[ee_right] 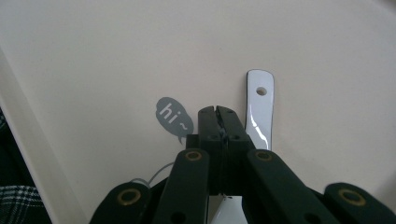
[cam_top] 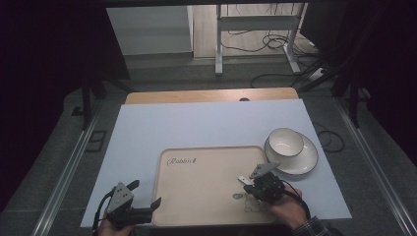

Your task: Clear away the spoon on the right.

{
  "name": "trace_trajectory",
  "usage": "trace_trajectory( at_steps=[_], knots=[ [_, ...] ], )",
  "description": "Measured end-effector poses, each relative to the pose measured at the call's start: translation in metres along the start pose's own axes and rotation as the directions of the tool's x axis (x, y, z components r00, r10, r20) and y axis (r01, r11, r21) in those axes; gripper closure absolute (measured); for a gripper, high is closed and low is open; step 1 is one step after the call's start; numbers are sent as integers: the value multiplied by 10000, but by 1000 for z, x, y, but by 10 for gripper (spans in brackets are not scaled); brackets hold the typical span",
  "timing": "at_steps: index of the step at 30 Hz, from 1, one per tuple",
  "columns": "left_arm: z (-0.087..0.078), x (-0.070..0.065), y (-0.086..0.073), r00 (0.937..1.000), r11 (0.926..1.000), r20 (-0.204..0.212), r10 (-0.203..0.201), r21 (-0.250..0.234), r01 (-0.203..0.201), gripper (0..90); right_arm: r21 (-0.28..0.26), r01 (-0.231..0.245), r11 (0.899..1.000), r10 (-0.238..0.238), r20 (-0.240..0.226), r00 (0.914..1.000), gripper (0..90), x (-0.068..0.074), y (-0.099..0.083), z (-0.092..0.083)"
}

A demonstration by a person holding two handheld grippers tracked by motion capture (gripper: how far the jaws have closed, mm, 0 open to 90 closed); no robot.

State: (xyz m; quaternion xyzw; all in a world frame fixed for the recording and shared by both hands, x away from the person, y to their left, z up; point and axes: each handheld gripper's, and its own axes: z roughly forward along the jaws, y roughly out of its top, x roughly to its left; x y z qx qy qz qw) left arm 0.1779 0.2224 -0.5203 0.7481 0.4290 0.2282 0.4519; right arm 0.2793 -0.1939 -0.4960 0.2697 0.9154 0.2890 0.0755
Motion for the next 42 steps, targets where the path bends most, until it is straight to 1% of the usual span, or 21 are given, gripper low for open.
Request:
trace_trajectory(
  at_steps=[6, 10, 20, 21, 29, 33, 37, 42],
  knots=[
    [0, 0, 0, 10000, 10000, 9, 8, 28, -8, 44, 106, -8, 9999, 7, 117, 9999, 900, -2, -1, 4],
    [0, 0, 0, 10000, 10000, 16, -5, 28, 5, 44, 59, -162, 9999, 162, 114, 9998, 900, -7, -3, 4],
    [0, 0, 0, 10000, 10000, 33, -25, 29, 25, 44, -81, -484, 9988, 486, 272, 9984, 900, -18, -4, 3],
    [0, 0, 0, 10000, 10000, 38, -32, 24, 32, 44, -108, -525, 9986, 528, 314, 9981, 900, -21, -5, 3],
    [0, 0, 0, 10000, 10000, 34, -17, 27, 17, 43, -208, -790, 9967, 798, 423, 9959, 900, -29, -7, 1],
    [0, 0, 0, 10000, 10000, 39, -27, 23, 27, 43, -233, -853, 9961, 865, 557, 9947, 900, -33, -9, -1],
    [0, 1, 0, 10000, 10000, 42, -39, 22, 39, 43, -295, -990, 9946, 1003, 466, 9939, 899, -36, -10, -1],
    [0, 0, 0, 10000, 10000, 33, -29, 29, 29, 43, -466, -937, 9945, 958, 434, 9945, 882, -34, -8, -2]
  ],
)
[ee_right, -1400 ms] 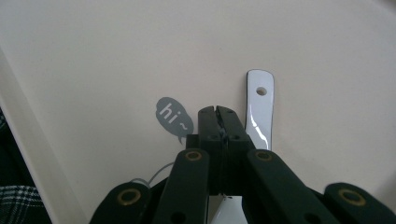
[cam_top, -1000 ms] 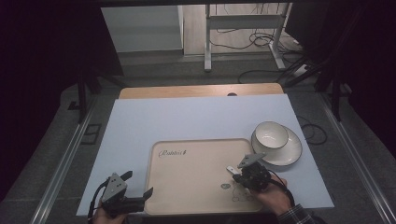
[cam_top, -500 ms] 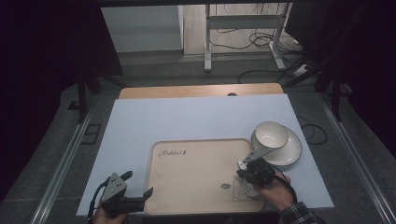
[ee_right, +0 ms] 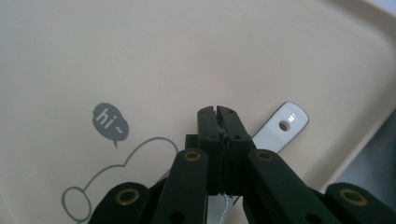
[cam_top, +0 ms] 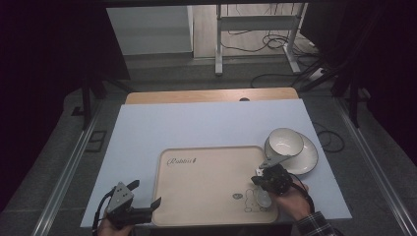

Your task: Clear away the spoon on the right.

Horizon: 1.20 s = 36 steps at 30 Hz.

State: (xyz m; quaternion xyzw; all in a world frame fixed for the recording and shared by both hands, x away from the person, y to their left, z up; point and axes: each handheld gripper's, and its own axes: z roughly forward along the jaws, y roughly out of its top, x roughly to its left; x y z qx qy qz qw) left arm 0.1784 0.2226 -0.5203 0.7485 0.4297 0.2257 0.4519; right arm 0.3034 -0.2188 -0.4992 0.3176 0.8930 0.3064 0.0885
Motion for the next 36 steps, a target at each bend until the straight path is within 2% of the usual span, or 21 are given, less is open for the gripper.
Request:
trace_trajectory(
  at_steps=[16, 36],
  knots=[
    [0, 0, 0, 10000, 10000, 11, -22, -17, 22, 43, -365, 172, 9992, -165, 195, 9997, 785, 3, 1, -6],
    [0, 0, 0, 10000, 10000, -7, -47, -33, 47, 43, -1072, 363, 9936, -303, 571, 9979, 593, 10, 6, -23]
  ],
)
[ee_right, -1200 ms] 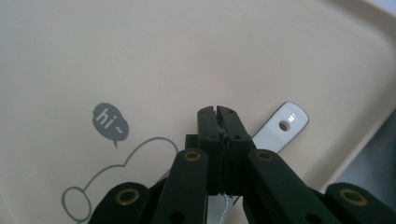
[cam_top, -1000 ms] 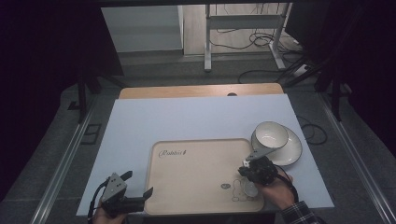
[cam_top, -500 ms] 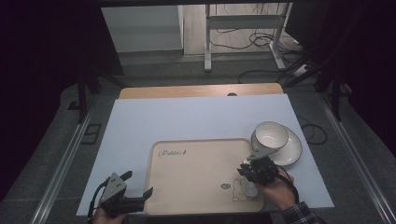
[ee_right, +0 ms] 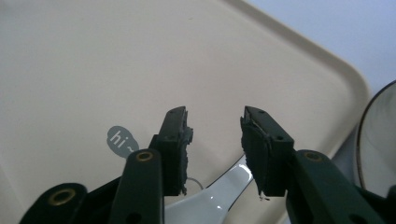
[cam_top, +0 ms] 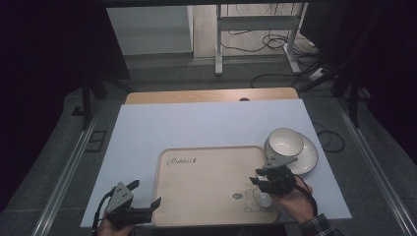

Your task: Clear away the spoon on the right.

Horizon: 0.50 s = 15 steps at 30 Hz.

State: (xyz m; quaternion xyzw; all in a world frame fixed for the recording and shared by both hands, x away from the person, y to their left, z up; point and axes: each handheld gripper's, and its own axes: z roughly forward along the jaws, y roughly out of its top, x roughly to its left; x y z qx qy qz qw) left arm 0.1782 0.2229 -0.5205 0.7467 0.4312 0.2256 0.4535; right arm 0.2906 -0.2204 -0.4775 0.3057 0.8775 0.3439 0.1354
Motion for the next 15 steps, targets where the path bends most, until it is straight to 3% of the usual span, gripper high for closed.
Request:
trace_trajectory(
  at_steps=[15],
  knots=[
    [0, 0, 0, 10000, 10000, -5, -41, -3, 41, 42, -259, -46, 9997, 52, 226, 9997, 428, -1, -5, -11]
  ],
)
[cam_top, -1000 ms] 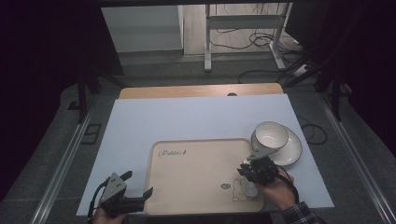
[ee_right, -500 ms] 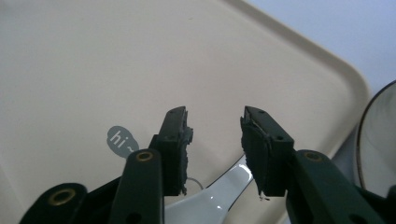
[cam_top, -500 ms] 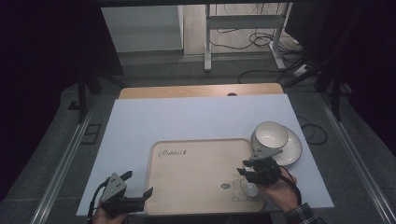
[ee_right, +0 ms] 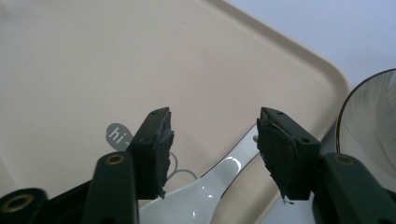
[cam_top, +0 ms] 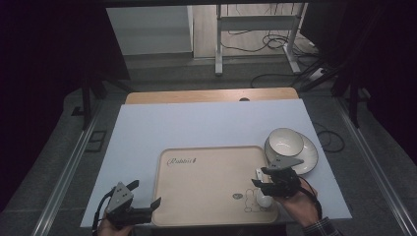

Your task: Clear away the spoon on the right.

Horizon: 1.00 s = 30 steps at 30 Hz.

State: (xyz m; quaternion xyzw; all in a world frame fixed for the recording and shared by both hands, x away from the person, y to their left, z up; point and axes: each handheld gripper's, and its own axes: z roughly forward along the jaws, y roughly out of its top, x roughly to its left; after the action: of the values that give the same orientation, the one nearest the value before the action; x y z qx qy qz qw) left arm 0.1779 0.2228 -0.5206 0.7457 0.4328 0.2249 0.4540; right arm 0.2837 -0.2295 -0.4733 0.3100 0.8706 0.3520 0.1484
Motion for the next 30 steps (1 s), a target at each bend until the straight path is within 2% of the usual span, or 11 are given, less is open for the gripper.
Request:
trace_trajectory(
  at_steps=[17, 30],
  knots=[
    [-1, 1, 0, 10000, 10000, 53, -14, -55, 14, 39, -347, -120, 9993, 136, 452, 9989, 235, -2, -8, -11],
    [-1, 1, 0, 10000, 10000, 61, -1, -58, 1, 38, -676, -230, 9974, 263, 481, 9985, 127, -1, -14, -22]
  ],
)
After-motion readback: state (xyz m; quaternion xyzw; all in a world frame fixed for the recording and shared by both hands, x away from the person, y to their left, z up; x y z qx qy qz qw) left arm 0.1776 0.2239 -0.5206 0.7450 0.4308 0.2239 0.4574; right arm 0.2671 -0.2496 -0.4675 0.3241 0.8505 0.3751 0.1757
